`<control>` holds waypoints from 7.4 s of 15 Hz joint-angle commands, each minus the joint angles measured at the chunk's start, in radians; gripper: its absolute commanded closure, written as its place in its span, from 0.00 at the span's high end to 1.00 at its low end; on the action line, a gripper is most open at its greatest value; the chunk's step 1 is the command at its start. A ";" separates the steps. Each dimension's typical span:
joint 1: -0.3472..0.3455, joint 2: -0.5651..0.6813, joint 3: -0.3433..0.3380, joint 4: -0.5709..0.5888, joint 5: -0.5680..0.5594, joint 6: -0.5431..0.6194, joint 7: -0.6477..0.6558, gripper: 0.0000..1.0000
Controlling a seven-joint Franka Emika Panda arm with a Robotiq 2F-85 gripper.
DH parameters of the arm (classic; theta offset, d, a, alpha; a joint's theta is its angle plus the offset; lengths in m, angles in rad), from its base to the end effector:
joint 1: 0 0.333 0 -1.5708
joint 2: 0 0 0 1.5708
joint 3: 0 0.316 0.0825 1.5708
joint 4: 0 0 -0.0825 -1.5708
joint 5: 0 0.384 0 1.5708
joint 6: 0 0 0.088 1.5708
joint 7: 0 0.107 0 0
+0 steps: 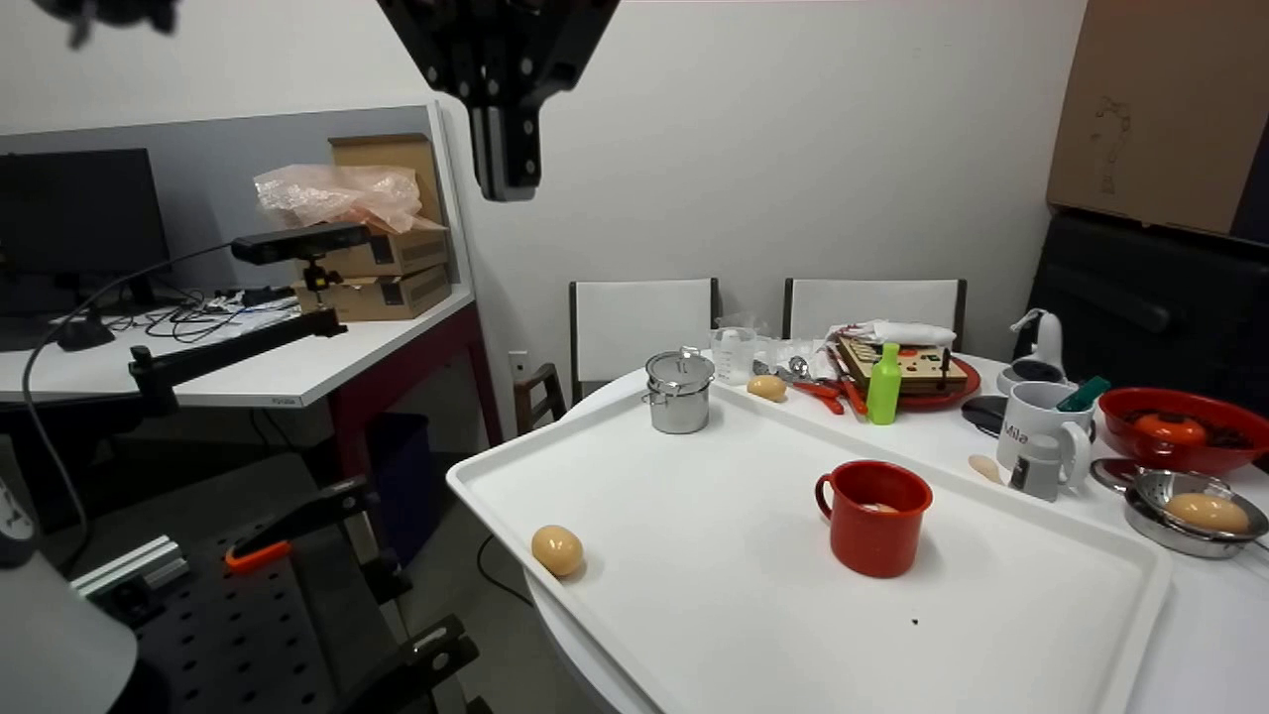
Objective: Put the egg in the mug
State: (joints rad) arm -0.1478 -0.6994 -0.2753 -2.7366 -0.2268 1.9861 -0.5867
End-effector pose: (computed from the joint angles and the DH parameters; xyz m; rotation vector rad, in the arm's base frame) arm 0.2938 -0.1405 0.4092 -3.0949 -0.5159 0.1050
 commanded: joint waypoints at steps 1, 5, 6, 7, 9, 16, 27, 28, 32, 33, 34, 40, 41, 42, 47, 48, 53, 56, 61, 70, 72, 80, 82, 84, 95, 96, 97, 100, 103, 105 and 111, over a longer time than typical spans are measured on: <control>0.021 -0.013 0.018 -0.010 -0.008 0.005 0.018 0.06; 0.047 -0.001 0.043 -0.025 0.011 0.045 0.065 0.04; 0.056 0.004 0.050 -0.026 0.016 0.053 0.077 0.04; 0.066 0.011 0.059 -0.025 0.022 0.061 0.099 0.03; 0.087 0.026 0.081 -0.023 0.036 0.071 0.142 0.09; 0.129 0.072 0.138 -0.024 0.079 0.091 0.264 0.62; 0.084 -0.023 0.135 -0.038 0.095 0.035 0.340 1.00; 0.083 -0.022 0.132 -0.034 0.097 0.034 0.344 1.00; 0.100 0.017 0.127 -0.027 0.111 0.102 0.338 1.00; 0.107 0.036 0.126 -0.023 0.114 0.130 0.333 1.00; 0.114 0.055 0.128 -0.021 0.118 0.160 0.331 1.00; 0.182 0.229 0.142 0.014 0.155 0.313 0.303 1.00; 0.150 0.148 0.145 -0.022 0.131 0.279 0.318 1.00; 0.159 0.176 0.151 -0.018 0.135 0.295 0.318 1.00; 0.167 0.221 0.157 0.003 0.138 0.306 0.318 1.00; 0.167 0.221 0.157 0.003 0.139 0.306 0.318 1.00; 0.158 0.294 0.167 0.009 0.134 0.365 0.348 1.00; 0.160 0.358 0.172 0.017 0.139 0.410 0.349 1.00; 0.173 0.493 0.178 0.041 0.164 0.454 0.322 1.00; 0.186 0.766 0.243 0.154 0.275 0.528 0.252 1.00; 0.177 0.800 0.260 0.170 0.273 0.547 0.226 1.00; 0.160 0.790 0.265 0.159 0.254 0.533 0.276 1.00; 0.152 0.836 0.262 0.187 0.250 0.533 0.279 1.00; 0.147 0.900 0.263 0.227 0.244 0.525 0.291 1.00; 0.098 1.149 0.337 0.428 0.273 0.422 0.263 1.00; 0.099 1.153 0.337 0.433 0.270 0.418 0.272 1.00; 0.100 1.162 0.336 0.439 0.267 0.421 0.280 1.00; 0.102 1.202 0.332 0.453 0.263 0.459 0.297 1.00; 0.117 1.248 0.317 0.466 0.246 0.488 0.354 1.00; 0.129 1.276 0.305 0.472 0.232 0.503 0.396 1.00; 0.180 1.307 0.273 0.448 0.187 0.505 0.518 1.00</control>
State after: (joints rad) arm -0.0007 0.5982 0.0109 -2.2837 -0.0095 2.4931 -0.1314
